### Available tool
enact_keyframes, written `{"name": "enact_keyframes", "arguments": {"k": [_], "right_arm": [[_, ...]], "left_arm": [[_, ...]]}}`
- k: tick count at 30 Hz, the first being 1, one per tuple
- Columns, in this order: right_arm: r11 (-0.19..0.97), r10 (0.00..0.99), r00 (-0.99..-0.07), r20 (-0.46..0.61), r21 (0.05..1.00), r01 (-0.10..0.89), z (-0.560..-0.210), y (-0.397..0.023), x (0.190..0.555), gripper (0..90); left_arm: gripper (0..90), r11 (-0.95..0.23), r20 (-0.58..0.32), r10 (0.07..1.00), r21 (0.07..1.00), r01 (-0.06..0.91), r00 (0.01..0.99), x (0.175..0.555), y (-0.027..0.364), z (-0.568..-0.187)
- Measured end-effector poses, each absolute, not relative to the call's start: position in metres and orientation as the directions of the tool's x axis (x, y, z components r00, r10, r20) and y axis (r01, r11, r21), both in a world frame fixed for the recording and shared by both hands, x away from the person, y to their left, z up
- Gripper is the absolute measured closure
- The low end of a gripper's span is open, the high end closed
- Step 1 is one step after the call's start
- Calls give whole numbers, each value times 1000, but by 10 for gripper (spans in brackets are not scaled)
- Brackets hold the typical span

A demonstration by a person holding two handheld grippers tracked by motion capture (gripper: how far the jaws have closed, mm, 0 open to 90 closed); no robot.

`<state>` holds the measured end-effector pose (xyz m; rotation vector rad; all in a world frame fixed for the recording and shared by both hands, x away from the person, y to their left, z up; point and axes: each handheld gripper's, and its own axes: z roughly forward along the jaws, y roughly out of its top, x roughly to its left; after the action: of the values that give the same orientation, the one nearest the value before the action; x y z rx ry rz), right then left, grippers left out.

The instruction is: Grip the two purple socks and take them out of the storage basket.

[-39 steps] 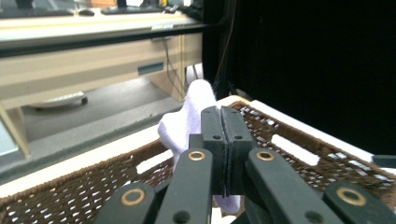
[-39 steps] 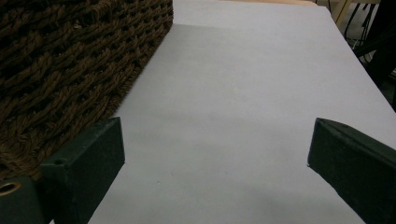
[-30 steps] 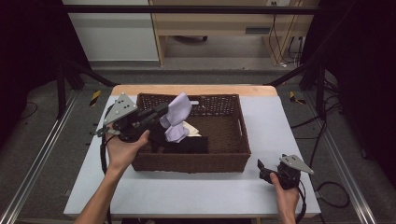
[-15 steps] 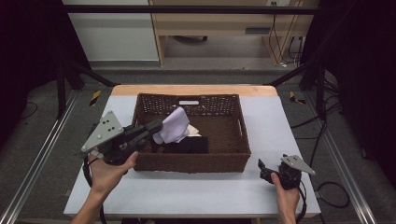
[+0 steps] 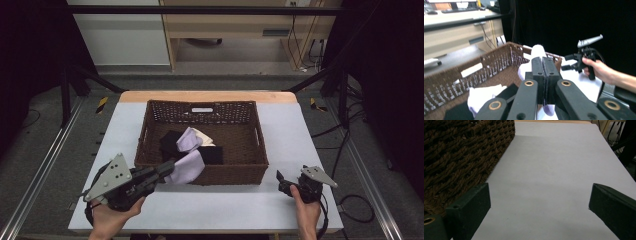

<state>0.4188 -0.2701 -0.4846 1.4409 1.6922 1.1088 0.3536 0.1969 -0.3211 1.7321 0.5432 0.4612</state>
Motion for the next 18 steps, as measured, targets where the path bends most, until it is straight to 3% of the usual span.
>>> {"name": "enact_keyframes", "arguments": {"k": [18], "right_arm": [[43, 980, -194, 46, 900, 433, -485, -271, 419, 43]], "left_arm": [[888, -338, -78, 586, 881, 331, 806, 360, 189, -412]]}}
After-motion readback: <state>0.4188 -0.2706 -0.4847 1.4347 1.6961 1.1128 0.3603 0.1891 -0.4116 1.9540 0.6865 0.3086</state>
